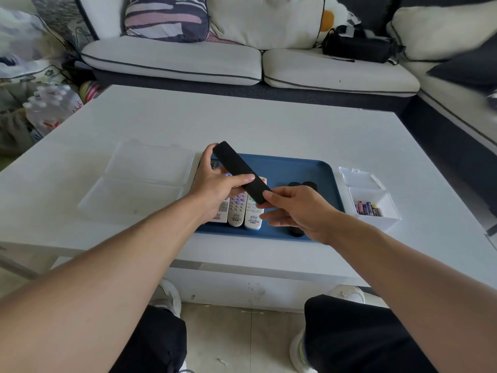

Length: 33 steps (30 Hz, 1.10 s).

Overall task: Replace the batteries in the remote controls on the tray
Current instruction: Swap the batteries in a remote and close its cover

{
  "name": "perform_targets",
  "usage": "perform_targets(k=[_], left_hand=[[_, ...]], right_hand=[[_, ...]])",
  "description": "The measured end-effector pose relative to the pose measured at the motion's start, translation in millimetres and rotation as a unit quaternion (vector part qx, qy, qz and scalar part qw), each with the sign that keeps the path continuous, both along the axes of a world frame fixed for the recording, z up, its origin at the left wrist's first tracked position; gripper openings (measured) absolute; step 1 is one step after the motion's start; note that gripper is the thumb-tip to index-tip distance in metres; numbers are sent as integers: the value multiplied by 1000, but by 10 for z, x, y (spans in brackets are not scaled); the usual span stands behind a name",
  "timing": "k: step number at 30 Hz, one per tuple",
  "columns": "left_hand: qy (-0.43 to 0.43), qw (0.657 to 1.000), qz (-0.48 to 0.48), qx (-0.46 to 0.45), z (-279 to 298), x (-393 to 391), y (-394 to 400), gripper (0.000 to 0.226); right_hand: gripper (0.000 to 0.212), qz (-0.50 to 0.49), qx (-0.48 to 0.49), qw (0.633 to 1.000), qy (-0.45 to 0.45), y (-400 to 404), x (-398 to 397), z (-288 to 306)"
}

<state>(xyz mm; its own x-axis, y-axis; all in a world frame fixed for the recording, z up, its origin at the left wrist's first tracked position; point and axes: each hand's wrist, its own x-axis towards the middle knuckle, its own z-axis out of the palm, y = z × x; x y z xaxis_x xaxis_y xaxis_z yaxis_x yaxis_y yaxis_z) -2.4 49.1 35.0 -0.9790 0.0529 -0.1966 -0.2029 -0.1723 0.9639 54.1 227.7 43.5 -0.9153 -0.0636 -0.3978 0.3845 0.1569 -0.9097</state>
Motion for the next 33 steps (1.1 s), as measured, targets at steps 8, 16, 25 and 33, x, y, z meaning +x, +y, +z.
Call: perform_targets(k=[8,16,25,33], left_hand=[[4,1000,16,25,-12,-4,28,89],[27,996,-22,-83,-109,15,195,56],[165,736,-283,-593,-410,-12,9,66],[124,680,-343,-636,-359,24,9,65]], right_hand=[[25,-45,-50,998,-7,-39,-4,-8],[20,-159,-150,976,-1,-17,-117,110],[28,-55,377,916,122,174,-148,-106],[19,142,544,815,137,-67,-389,-460]])
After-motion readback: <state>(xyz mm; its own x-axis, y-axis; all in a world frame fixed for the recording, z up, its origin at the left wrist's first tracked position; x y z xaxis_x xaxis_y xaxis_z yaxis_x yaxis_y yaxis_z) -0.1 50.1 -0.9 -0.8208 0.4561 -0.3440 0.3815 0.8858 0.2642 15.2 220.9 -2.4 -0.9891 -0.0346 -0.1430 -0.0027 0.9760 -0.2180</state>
